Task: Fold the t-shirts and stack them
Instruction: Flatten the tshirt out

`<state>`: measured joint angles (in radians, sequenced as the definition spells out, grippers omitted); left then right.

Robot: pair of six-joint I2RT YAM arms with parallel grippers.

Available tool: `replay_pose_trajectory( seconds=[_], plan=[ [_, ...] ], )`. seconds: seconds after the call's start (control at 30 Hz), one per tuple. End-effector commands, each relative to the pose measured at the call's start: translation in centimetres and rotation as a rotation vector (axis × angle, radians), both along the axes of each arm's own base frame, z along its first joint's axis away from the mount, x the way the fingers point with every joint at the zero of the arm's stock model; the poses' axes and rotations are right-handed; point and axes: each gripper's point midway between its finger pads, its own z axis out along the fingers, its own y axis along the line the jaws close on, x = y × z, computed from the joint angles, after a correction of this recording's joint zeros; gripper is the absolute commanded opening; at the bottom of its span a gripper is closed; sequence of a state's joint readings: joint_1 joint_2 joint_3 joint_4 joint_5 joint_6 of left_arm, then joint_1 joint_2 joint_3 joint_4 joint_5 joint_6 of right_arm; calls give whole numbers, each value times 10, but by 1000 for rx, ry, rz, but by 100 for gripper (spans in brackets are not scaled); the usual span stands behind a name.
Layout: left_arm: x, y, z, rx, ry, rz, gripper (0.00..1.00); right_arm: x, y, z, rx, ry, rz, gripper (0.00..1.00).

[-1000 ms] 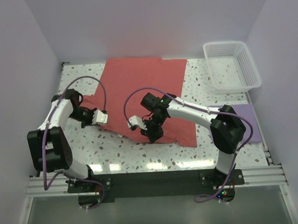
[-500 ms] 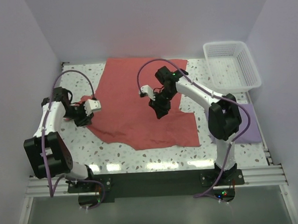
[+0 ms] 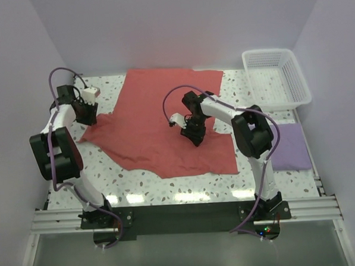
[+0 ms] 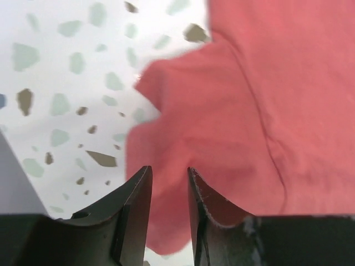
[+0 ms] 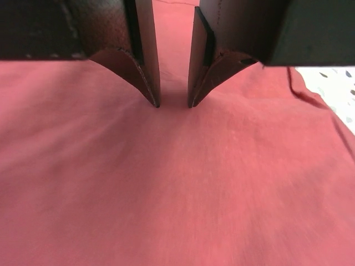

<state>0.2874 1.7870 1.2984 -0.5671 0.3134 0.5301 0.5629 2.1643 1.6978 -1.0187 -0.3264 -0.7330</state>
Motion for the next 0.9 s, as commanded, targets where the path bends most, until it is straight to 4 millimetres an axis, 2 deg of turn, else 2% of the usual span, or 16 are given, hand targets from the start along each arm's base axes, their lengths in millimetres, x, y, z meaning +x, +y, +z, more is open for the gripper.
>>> replay_pose_trajectory(
  seconds=[0.0, 0.07, 0.1, 0.17, 0.2, 0.27, 0.4, 0.57, 0.67, 0.73, 0.77, 0.83, 0.87],
  plan=[
    [38, 31, 18, 54, -91, 159, 38, -5, -23, -8, -87, -25, 31, 30],
    [42, 37, 8, 72, -56, 173, 41, -13, -29, -11, -100, -14, 50, 30],
    [51, 42, 2, 75, -38, 170, 42, -17, -31, -11, -102, -3, 58, 30],
    [53, 43, -14, 65, 21, 173, 44, -19, -30, -6, -89, -4, 70, 30],
    [54, 41, -20, 60, 38, 167, 51, -22, -29, -5, -79, 4, 73, 30],
    [53, 38, -34, 44, 83, 157, 53, -23, -28, -3, -71, 11, 72, 31],
    [45, 21, -48, -4, 129, 89, 53, -30, -26, -1, -66, 44, 76, 31],
    [20, -2, -65, -66, 196, 46, 53, -35, -29, 1, -65, 58, 82, 32],
    [11, -8, -78, -42, 216, 45, 36, -40, -32, 4, -64, 67, 86, 32],
    [19, -3, -78, -5, 204, 61, 5, -48, -34, 4, -66, 80, 91, 32],
    [26, 0, -75, 7, 186, 72, 1, -48, -33, 6, -64, 78, 92, 32],
    [47, 13, -67, 49, 143, 95, 0, -56, -32, 6, -64, 89, 103, 32],
    [71, 27, -56, 103, 94, 125, 0, -59, -31, 6, -59, 95, 103, 32]
  ],
)
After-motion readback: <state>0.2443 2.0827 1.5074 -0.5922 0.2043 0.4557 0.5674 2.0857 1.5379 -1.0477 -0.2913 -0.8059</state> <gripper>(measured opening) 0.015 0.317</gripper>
